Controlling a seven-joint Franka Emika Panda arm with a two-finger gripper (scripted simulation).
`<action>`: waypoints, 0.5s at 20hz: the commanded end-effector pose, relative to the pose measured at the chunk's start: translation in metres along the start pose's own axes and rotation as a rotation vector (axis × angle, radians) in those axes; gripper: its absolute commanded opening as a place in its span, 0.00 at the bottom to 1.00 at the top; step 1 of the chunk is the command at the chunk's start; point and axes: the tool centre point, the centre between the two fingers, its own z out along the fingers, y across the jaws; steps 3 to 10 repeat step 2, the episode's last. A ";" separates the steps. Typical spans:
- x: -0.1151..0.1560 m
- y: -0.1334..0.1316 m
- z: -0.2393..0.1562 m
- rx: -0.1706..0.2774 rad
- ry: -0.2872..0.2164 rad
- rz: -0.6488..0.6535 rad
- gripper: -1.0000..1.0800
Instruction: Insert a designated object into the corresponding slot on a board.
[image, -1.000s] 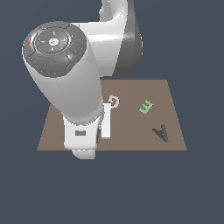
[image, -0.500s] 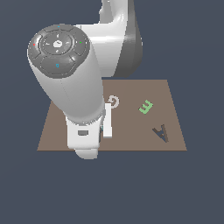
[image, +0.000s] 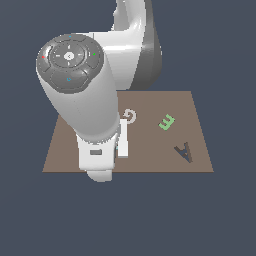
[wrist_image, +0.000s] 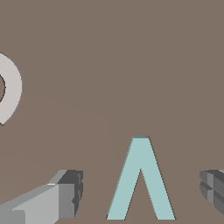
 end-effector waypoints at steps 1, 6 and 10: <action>0.000 0.000 0.000 0.000 0.000 0.000 0.96; 0.000 0.000 0.000 0.000 0.000 0.000 0.96; 0.000 0.000 0.000 0.000 0.000 0.000 0.96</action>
